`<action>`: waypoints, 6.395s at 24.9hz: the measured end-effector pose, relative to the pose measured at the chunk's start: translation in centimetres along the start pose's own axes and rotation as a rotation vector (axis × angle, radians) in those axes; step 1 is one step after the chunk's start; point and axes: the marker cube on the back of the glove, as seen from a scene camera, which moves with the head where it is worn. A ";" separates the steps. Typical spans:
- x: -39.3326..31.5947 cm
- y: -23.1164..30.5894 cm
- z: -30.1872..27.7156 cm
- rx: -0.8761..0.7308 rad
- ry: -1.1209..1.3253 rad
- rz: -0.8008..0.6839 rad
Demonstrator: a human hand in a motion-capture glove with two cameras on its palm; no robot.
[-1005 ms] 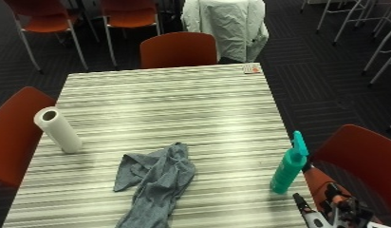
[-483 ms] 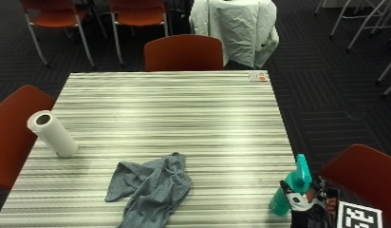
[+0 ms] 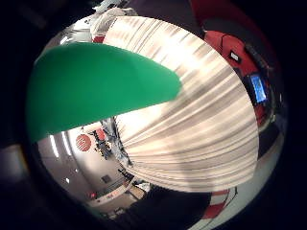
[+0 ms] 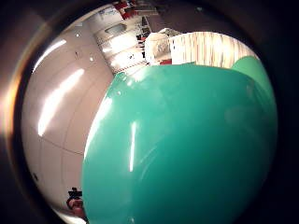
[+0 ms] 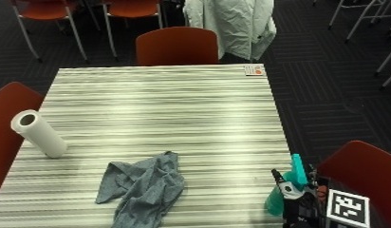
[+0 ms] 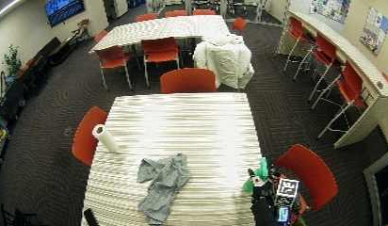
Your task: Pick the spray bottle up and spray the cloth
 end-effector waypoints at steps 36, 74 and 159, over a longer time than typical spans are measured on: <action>-2.9 -0.6 -1.8 0.003 0.017 -0.041; -10.9 8.0 18.9 -0.496 0.370 -0.043; -10.6 10.2 19.4 -0.468 0.054 -0.215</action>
